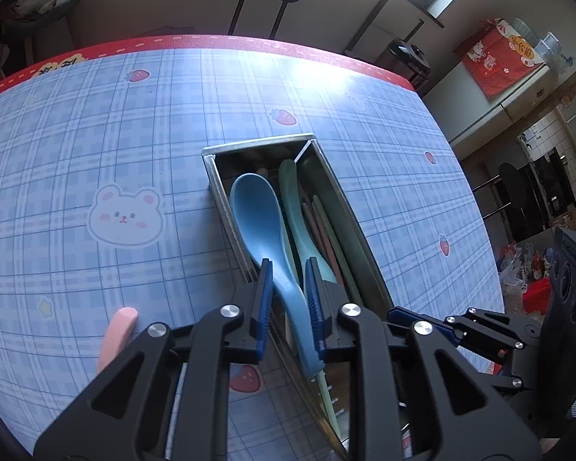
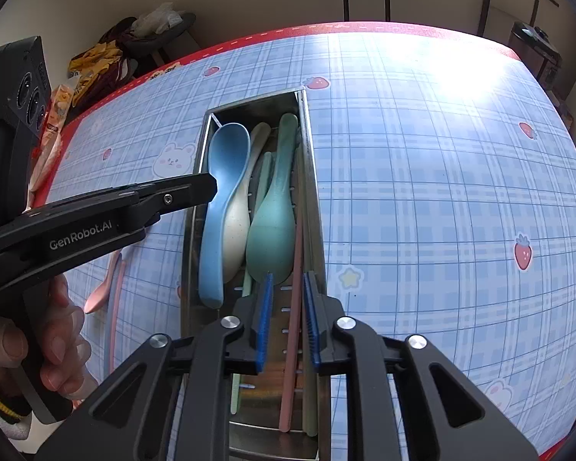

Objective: Organize utensils
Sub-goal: 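Open both tools and lift them out of the caddy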

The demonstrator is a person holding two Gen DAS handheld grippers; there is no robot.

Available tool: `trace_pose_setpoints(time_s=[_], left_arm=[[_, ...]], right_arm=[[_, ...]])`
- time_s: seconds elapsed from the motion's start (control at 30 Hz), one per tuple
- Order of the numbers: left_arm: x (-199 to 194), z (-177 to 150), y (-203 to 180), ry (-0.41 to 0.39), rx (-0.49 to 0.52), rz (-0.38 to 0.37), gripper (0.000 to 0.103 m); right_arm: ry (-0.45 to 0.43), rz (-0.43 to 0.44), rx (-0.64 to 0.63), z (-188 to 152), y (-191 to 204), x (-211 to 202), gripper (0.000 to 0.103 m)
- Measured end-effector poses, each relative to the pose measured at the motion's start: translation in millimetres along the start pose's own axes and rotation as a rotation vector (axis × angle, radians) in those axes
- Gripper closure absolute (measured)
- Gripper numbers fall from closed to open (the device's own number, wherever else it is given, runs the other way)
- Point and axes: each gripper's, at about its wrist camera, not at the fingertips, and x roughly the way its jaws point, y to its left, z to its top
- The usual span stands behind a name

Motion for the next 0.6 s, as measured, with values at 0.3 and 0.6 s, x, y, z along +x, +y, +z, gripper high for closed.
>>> trace_pose_setpoints(time_s=[0.3, 0.6], left_arm=[[-66.7, -16.6, 9.1, -0.087, 0.106, 0.057, 0.032], [-122.8, -65.3, 42.5, -0.148, 0.131, 0.179, 0.006]], right_arm=[[-0.1, -0.043, 0.019, -15.1, -1.1, -44.7, 0.016], [-0.142, -0.059, 0.101, -48.2, -1.4, -65.1, 0.006]])
